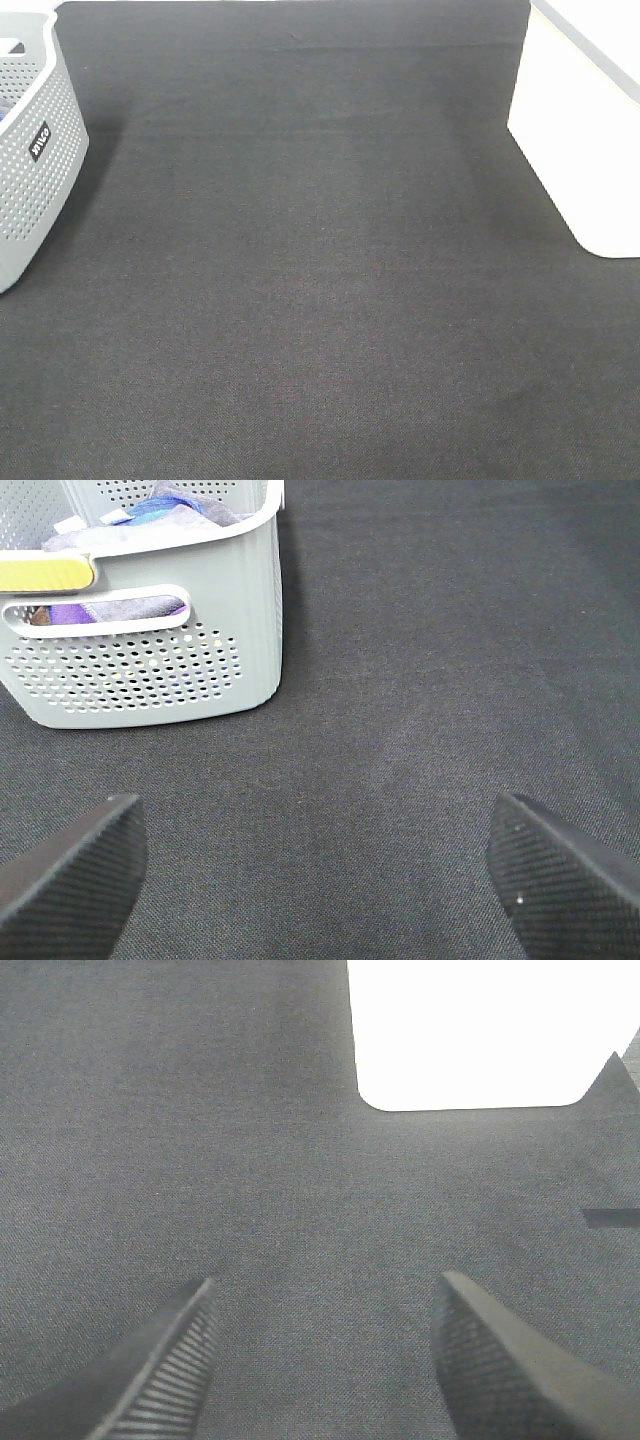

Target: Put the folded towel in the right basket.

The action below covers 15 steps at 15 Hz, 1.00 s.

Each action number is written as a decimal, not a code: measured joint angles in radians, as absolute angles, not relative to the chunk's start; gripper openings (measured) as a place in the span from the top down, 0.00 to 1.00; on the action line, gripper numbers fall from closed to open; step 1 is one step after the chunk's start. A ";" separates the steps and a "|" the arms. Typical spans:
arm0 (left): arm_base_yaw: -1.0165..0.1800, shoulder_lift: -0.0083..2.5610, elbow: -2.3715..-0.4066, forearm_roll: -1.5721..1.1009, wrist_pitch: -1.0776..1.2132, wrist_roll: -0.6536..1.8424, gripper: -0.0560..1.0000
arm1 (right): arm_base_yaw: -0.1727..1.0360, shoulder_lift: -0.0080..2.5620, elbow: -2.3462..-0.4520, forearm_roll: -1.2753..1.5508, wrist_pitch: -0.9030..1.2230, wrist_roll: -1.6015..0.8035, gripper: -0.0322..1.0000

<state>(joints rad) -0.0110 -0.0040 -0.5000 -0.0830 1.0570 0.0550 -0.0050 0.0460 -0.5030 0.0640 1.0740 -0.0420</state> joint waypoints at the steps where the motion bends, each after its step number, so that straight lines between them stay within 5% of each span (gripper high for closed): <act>1: -0.011 -0.004 -0.500 -0.083 1.057 0.055 0.12 | -0.005 0.046 -0.503 0.064 1.074 -0.042 0.39; 15: -0.011 -0.004 -0.500 -0.083 1.057 0.055 0.12 | -0.005 -0.006 -0.503 0.068 1.067 -0.042 0.39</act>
